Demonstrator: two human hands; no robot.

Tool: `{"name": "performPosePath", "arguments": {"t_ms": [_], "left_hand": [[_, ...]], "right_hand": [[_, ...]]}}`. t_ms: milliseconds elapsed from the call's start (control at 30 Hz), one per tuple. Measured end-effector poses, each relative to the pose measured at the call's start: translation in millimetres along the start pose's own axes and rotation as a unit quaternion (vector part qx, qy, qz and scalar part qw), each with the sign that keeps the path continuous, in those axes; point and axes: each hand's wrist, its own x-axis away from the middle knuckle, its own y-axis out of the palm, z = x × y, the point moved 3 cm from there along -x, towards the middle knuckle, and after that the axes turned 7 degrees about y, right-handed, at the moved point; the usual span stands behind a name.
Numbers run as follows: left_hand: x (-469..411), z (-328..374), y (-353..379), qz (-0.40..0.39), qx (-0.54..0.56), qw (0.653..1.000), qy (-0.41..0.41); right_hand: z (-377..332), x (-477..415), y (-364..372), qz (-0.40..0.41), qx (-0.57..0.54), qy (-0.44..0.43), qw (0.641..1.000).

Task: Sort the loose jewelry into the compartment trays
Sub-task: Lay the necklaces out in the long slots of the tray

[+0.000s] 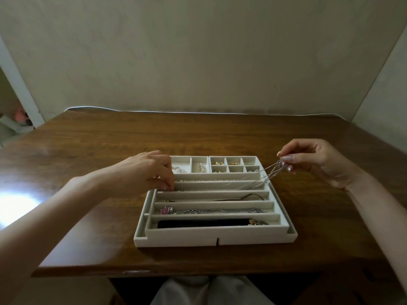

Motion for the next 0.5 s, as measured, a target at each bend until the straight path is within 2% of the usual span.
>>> {"name": "performPosePath", "arguments": {"t_ms": [133, 333, 500], "left_hand": [[-0.4, -1.0, -0.5, 0.006, 0.015, 1.0, 0.011], [5.8, -9.1, -10.3, 0.09, 0.044, 0.995, 0.019], [3.6, -10.9, -6.3, 0.092, 0.029, 0.995, 0.026]], "right_hand": [[-2.3, -2.5, 4.2, 0.004, 0.008, -0.001, 1.0], [-8.3, -7.0, 11.8, -0.007, 0.017, -0.01, 1.0], [-12.9, -11.0, 18.5, -0.018, 0.037, -0.018, 0.999]]}}
